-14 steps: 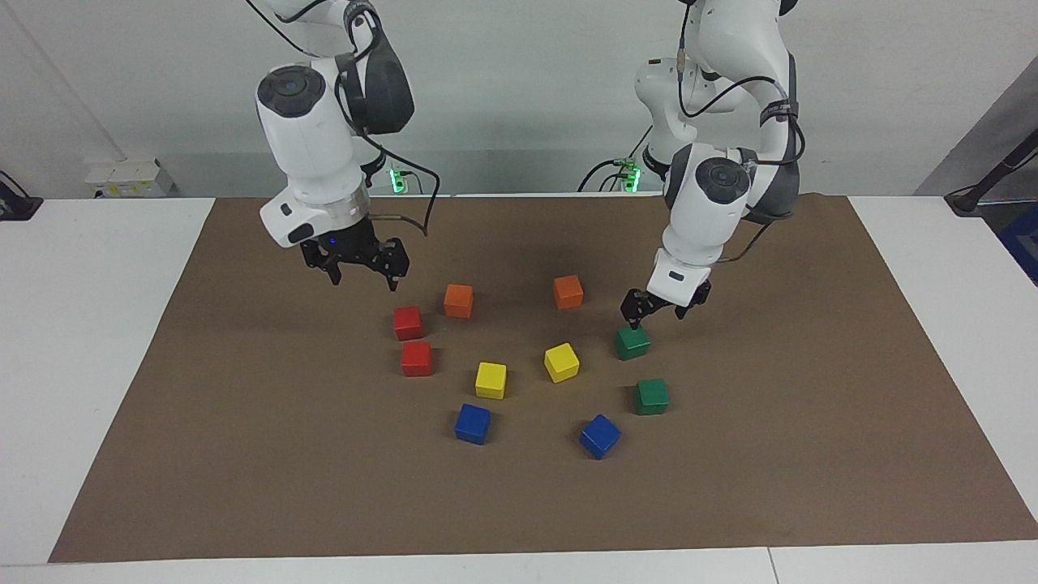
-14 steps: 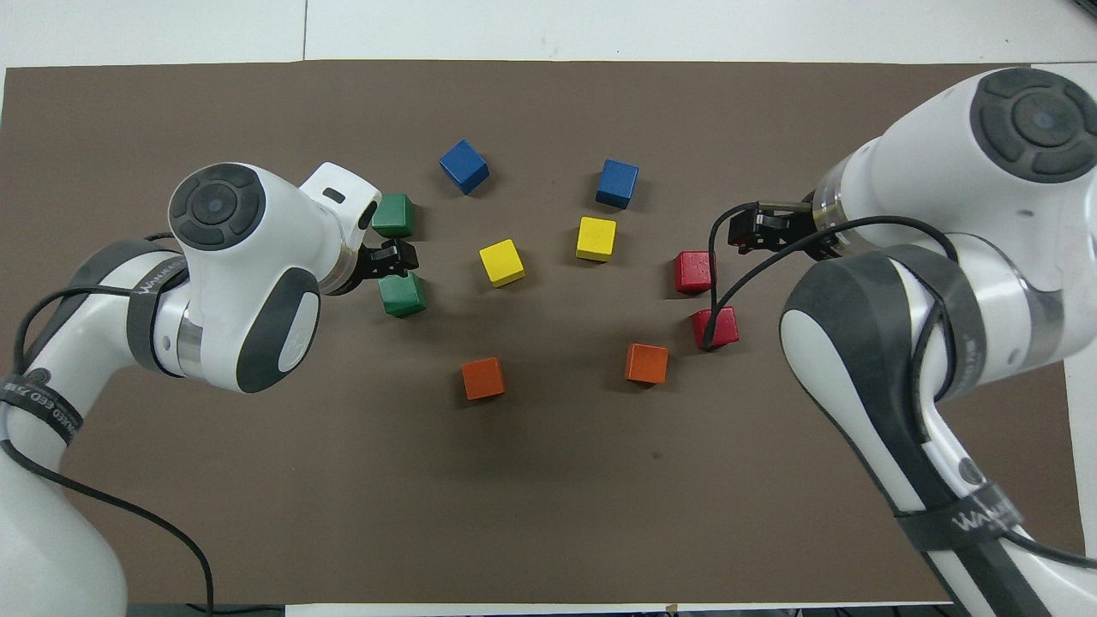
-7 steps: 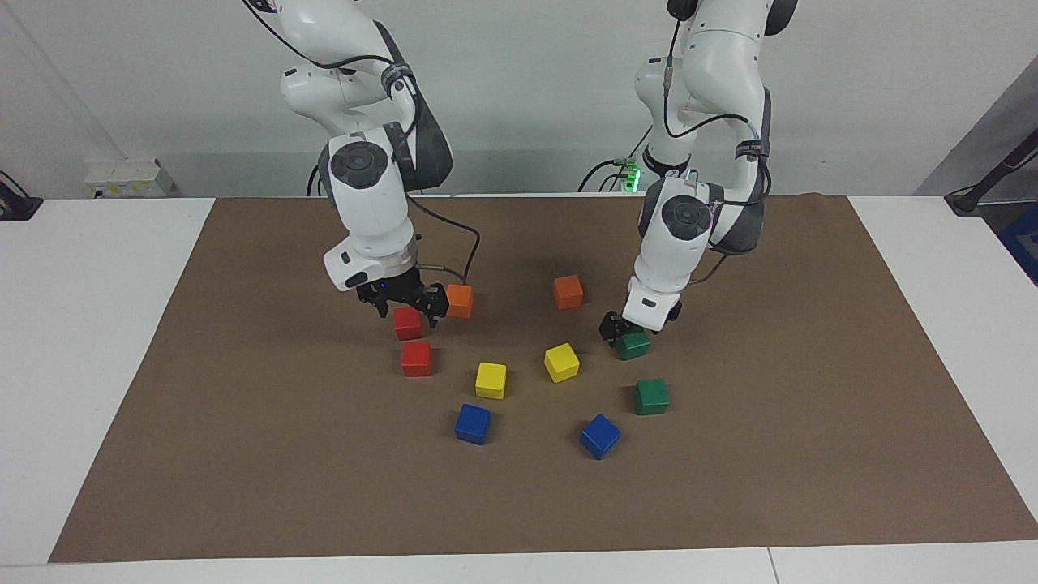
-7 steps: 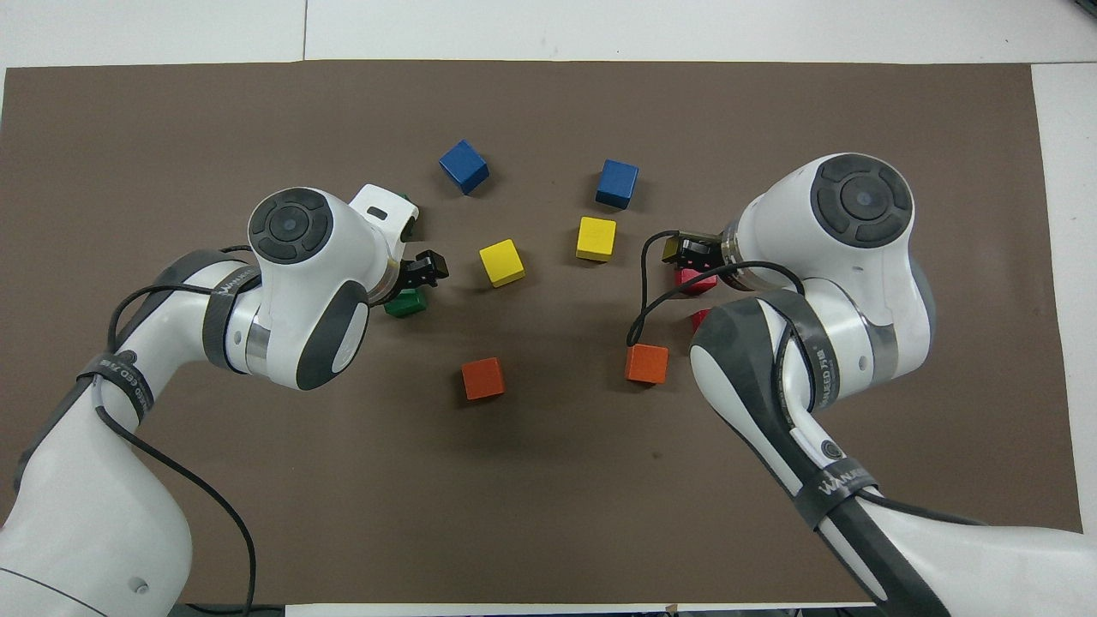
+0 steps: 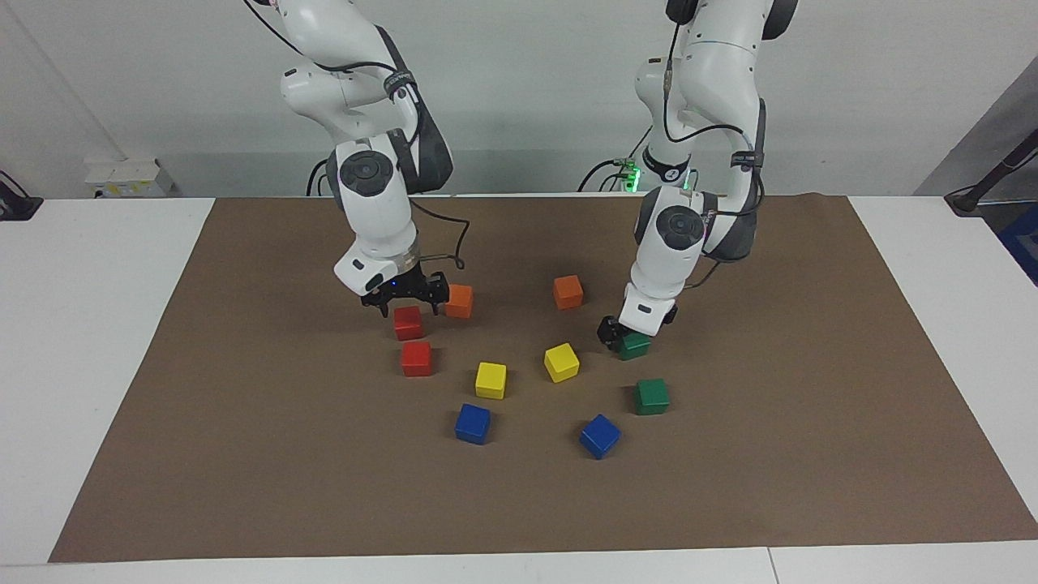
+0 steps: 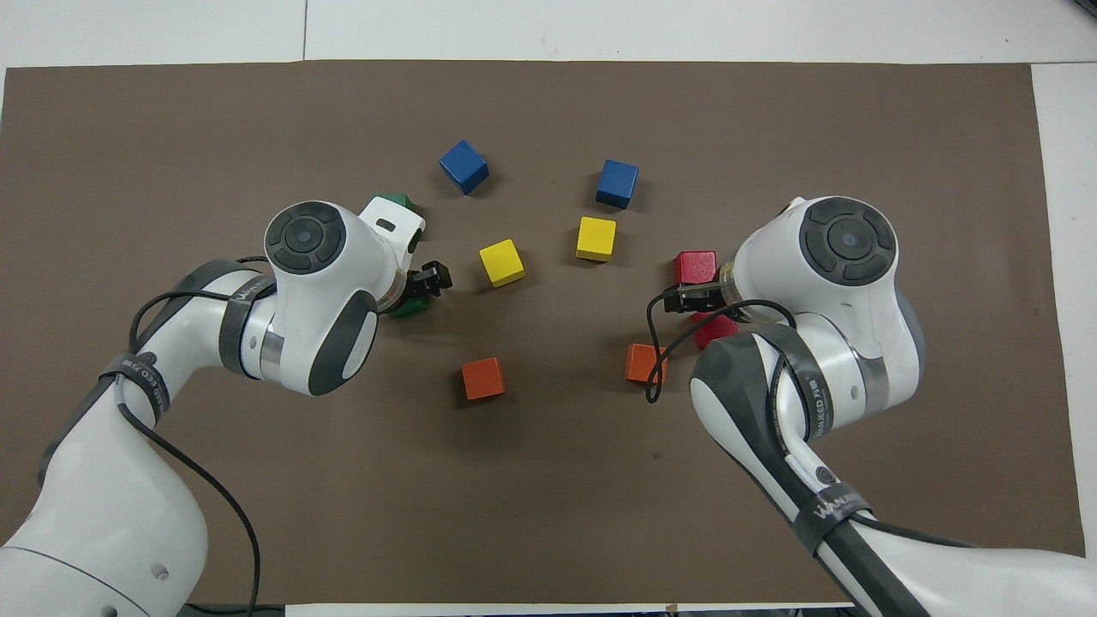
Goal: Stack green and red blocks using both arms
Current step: 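Carry both held blocks outward toward each arm's own table edge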
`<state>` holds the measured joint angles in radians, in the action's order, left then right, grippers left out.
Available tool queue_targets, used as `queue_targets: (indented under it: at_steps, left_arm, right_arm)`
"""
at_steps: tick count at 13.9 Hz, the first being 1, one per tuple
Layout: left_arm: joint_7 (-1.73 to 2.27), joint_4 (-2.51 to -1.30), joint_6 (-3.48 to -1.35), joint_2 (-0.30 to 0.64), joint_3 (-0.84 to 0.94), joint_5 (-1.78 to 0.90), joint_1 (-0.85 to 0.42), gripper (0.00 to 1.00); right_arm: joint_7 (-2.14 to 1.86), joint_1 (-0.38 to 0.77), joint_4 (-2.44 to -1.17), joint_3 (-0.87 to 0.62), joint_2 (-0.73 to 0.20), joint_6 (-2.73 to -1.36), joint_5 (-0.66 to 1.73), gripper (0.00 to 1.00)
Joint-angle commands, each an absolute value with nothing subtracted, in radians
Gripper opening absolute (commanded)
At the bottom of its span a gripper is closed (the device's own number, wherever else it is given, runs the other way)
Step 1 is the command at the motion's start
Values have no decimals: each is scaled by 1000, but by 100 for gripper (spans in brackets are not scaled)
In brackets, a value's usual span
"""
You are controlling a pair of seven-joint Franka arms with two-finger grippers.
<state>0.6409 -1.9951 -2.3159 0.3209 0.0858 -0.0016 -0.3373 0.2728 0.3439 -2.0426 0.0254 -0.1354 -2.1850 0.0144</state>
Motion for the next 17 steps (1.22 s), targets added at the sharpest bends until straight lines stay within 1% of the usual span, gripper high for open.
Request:
queue_targets:
  at_steps: [1, 2, 3, 4, 7, 9, 11, 13, 17]
  left_arm:
    - [643, -2008, -2349, 334, 71, 5, -365, 63]
    - [635, -2009, -2335, 333, 69, 6, -370, 10]
    - [596, -2010, -2327, 333, 71, 6, -370, 0]
    - [580, -2010, -2312, 331, 69, 6, -370, 0]
    - [578, -2000, -2301, 327, 69, 6, -364, 0]
    - [560, -1993, -2275, 281, 67, 6, -321, 0]
    - [441, -1991, -2217, 214, 71, 6, -229, 0]
    - [271, -1990, -2174, 166, 71, 6, -114, 0]
    - [-79, -2008, -2172, 147, 69, 6, 111, 0]
  right_arm:
    - [203, 330, -2126, 26, -97, -2276, 28, 100]
    - [209, 328, -2137, 26, -97, -2295, 28, 100]
    - [212, 322, -2137, 26, -109, -2299, 28, 100]
    - [225, 302, -2138, 26, -121, -2304, 28, 100]
    - [227, 296, -2161, 26, -124, -2321, 28, 100]
    - [225, 299, -2190, 26, -126, -2373, 28, 100]
    - [232, 308, -2197, 26, -140, -2399, 28, 99]
    - [236, 314, -2195, 25, -143, -2410, 28, 99]
    - [236, 314, -2204, 25, -178, -2436, 28, 99]
